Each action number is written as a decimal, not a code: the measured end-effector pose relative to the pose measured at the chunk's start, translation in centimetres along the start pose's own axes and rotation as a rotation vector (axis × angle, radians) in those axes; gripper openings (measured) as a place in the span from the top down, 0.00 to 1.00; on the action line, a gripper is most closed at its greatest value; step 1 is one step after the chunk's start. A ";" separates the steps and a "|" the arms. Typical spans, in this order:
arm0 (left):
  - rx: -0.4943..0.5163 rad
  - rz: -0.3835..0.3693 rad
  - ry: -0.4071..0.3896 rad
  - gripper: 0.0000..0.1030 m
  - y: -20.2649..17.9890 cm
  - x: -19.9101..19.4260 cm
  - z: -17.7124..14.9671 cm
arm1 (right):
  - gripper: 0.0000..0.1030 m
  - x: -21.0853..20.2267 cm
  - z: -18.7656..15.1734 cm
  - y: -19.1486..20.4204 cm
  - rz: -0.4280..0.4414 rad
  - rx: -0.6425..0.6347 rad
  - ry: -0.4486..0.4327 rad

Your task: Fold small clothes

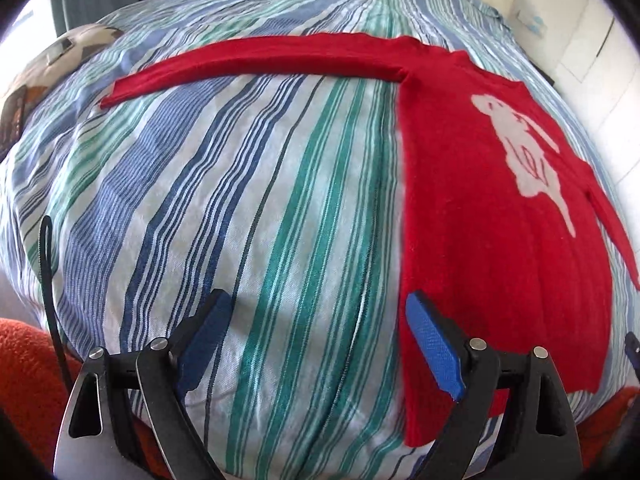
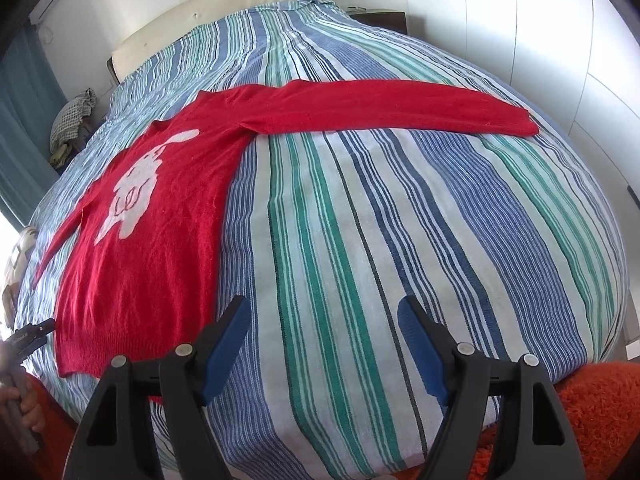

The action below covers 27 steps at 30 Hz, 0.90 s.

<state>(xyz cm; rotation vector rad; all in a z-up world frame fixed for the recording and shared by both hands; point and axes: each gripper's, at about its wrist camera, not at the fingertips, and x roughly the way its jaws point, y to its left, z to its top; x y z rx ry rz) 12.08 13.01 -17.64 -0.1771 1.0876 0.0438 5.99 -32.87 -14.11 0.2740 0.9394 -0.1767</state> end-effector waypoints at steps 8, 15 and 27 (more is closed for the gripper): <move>0.006 0.023 0.023 0.02 -0.1 0.8 -0.3 | 0.27 0.2 0.0 -0.1 0.001 0.007 0.008; -0.005 0.022 0.042 0.00 0.2 1.2 -0.6 | 0.27 0.4 0.0 0.2 0.002 -0.002 0.012; 0.012 0.045 0.051 0.00 -0.4 1.6 -0.8 | 0.27 0.4 -0.1 0.1 0.003 0.002 0.013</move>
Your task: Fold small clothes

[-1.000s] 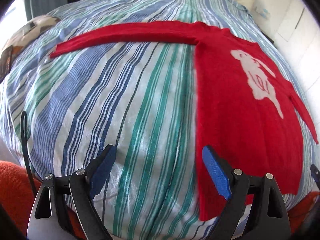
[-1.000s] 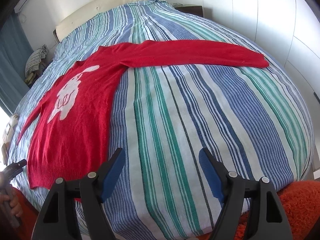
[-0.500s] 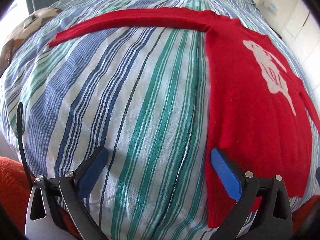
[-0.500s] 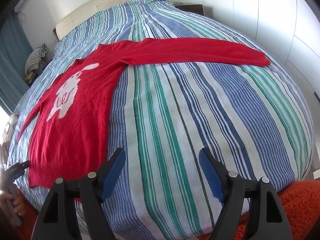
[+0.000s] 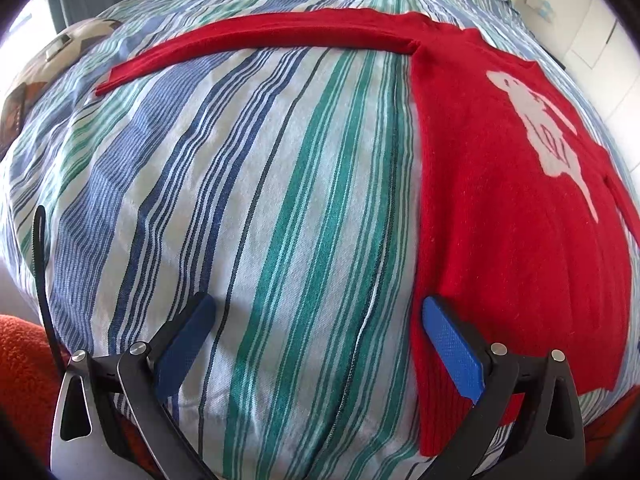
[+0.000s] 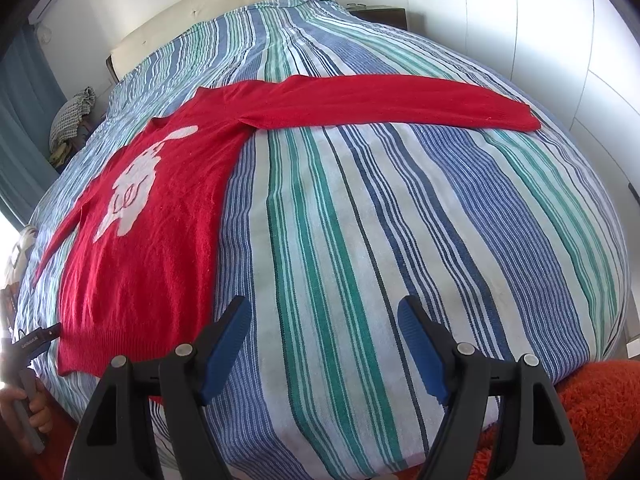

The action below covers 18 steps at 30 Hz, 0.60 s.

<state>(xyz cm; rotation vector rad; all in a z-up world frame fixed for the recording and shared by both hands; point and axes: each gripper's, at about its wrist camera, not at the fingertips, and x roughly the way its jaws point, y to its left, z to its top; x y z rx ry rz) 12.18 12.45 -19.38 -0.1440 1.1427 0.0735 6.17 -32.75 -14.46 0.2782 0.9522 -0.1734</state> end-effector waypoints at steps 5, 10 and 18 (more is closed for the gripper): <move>0.001 0.001 0.009 0.00 -0.3 0.3 0.2 | 0.27 0.0 0.0 -0.1 0.001 0.007 0.001; -0.001 -0.006 0.015 0.00 0.0 0.4 0.2 | 0.27 0.0 -0.1 -0.1 0.001 0.007 0.001; 0.006 -0.010 0.018 0.00 0.1 0.6 0.3 | 0.27 0.0 0.0 -0.1 0.001 0.006 0.003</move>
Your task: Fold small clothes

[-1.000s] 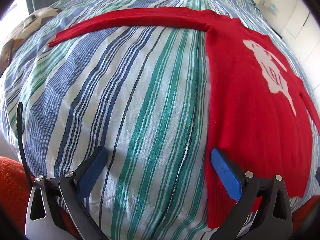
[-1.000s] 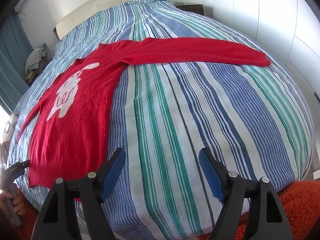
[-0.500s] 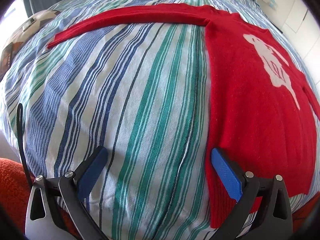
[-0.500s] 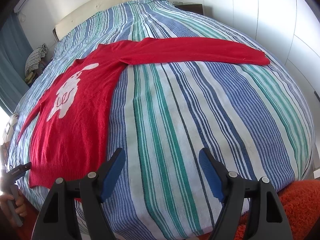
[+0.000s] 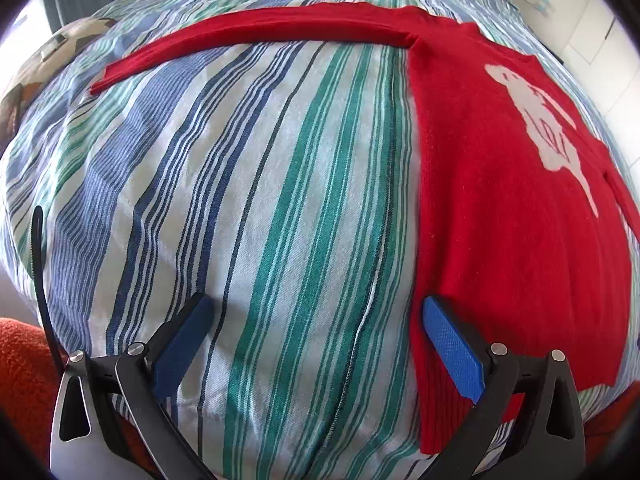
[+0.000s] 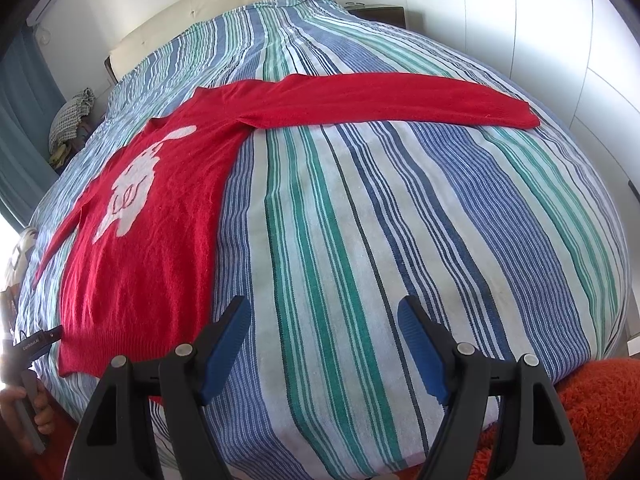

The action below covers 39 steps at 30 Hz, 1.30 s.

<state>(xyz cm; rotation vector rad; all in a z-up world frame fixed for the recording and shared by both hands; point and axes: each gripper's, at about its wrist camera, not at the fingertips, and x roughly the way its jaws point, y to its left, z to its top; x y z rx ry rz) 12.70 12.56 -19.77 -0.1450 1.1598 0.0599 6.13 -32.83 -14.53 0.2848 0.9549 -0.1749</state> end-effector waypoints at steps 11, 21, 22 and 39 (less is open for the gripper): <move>0.008 0.013 0.004 0.00 -0.3 0.0 0.0 | 0.27 0.0 0.0 0.0 0.000 0.000 0.000; 0.025 0.015 -0.001 0.00 -0.5 0.1 -0.2 | 0.27 0.0 0.0 0.0 0.000 -0.001 0.001; 0.027 0.015 -0.001 0.00 -0.5 0.1 -0.2 | 0.27 0.0 0.0 0.0 0.000 -0.001 0.001; -0.048 0.014 -0.179 0.00 1.3 -4.8 0.8 | 0.27 -0.2 -0.4 -0.1 0.001 0.014 -0.016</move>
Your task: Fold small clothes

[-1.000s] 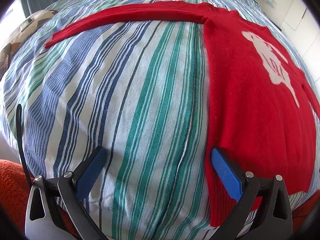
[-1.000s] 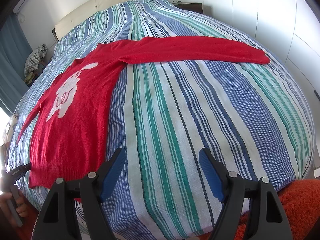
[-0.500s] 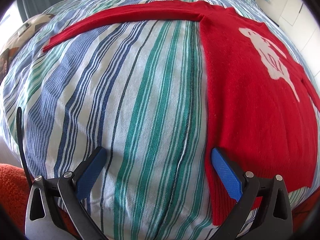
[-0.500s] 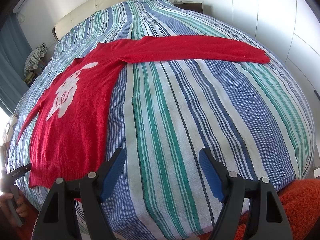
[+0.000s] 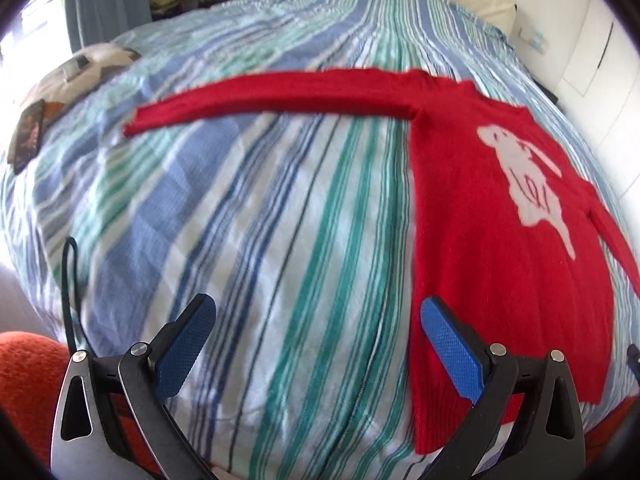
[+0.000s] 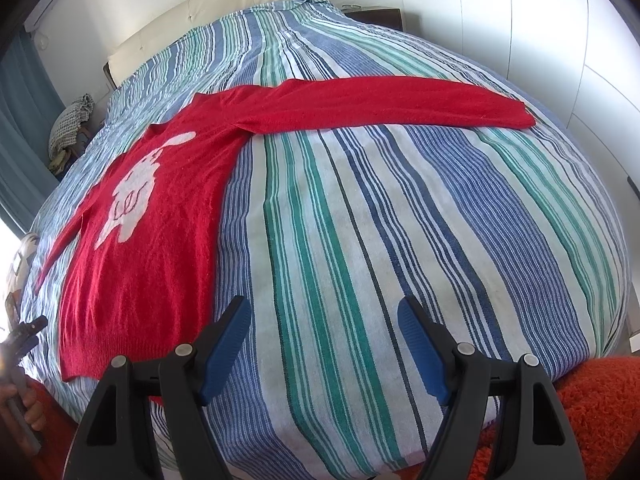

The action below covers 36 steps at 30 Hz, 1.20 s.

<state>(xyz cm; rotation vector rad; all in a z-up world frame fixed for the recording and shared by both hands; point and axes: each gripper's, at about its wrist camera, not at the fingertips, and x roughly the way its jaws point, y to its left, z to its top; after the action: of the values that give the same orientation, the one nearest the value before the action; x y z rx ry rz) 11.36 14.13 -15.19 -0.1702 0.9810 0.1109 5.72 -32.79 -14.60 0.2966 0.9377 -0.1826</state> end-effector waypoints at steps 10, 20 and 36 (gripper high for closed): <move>0.053 0.061 0.011 0.00 -0.7 0.1 -0.4 | 0.27 -0.5 0.0 0.0 0.003 -0.001 -0.008; 0.080 0.089 0.010 0.00 -1.1 0.0 -0.7 | 0.27 -0.7 0.2 -0.2 0.007 0.004 -0.010; 0.070 -0.155 -0.094 0.01 -6.7 -9.5 1.2 | 0.27 -0.4 0.3 0.2 -0.001 -0.012 -0.002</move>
<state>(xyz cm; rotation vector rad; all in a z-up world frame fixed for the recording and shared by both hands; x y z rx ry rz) 8.20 7.64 -6.02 -0.1748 0.8740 -0.0566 5.75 -32.67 -14.11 0.2853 0.9367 -0.1779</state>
